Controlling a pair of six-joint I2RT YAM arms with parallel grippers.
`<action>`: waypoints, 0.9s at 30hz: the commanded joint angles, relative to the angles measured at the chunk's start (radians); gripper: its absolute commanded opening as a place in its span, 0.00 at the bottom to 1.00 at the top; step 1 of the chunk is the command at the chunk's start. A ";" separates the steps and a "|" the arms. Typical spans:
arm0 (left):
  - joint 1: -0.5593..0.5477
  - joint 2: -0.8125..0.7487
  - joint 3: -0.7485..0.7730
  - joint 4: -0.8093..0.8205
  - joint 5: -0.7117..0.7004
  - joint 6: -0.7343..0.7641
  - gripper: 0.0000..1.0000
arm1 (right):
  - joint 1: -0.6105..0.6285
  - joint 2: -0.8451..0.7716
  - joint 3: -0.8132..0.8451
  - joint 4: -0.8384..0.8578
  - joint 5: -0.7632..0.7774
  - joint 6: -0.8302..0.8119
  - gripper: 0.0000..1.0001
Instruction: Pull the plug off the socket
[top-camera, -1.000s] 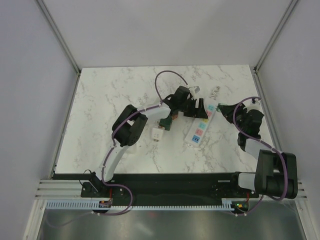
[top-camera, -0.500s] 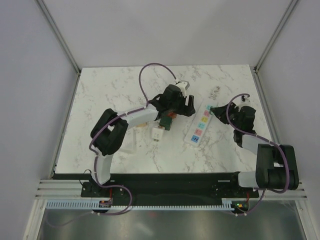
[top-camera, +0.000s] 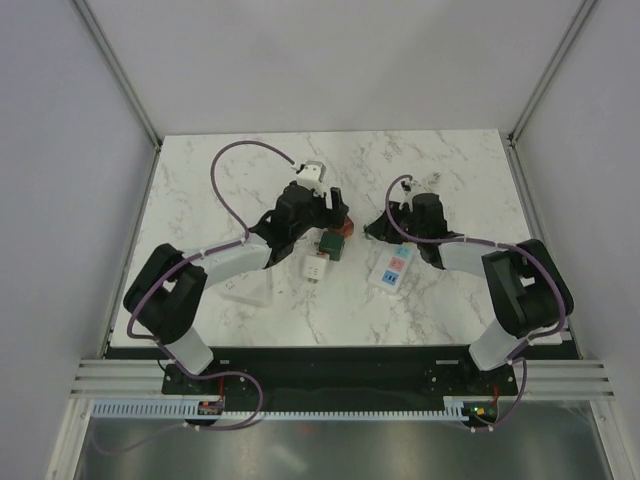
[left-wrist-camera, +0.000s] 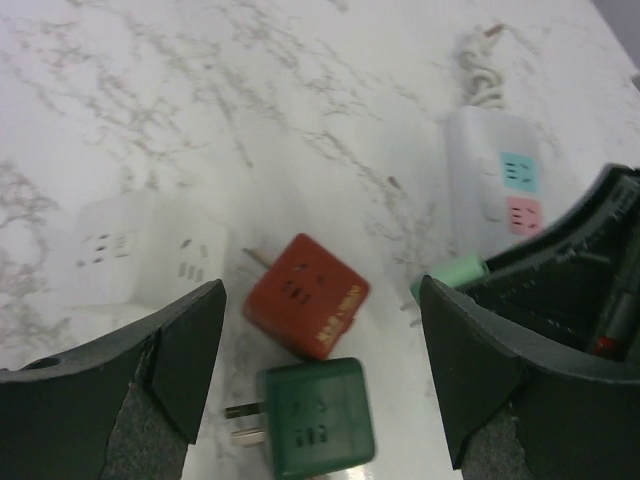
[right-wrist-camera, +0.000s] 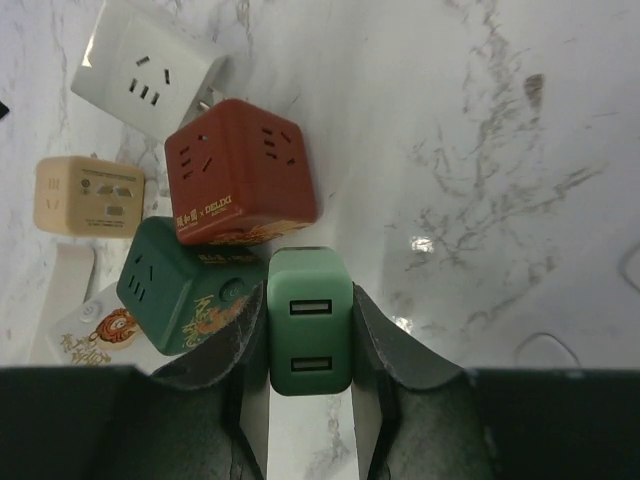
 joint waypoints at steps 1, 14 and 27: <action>0.048 -0.039 -0.046 0.089 -0.106 -0.008 0.86 | 0.078 0.061 0.076 -0.057 0.053 -0.071 0.02; 0.069 -0.034 -0.062 0.112 -0.080 -0.048 0.85 | 0.140 0.130 0.104 -0.067 0.070 -0.094 0.37; 0.069 -0.025 -0.065 0.116 -0.077 -0.054 0.84 | 0.140 0.078 0.131 -0.156 0.158 -0.143 0.82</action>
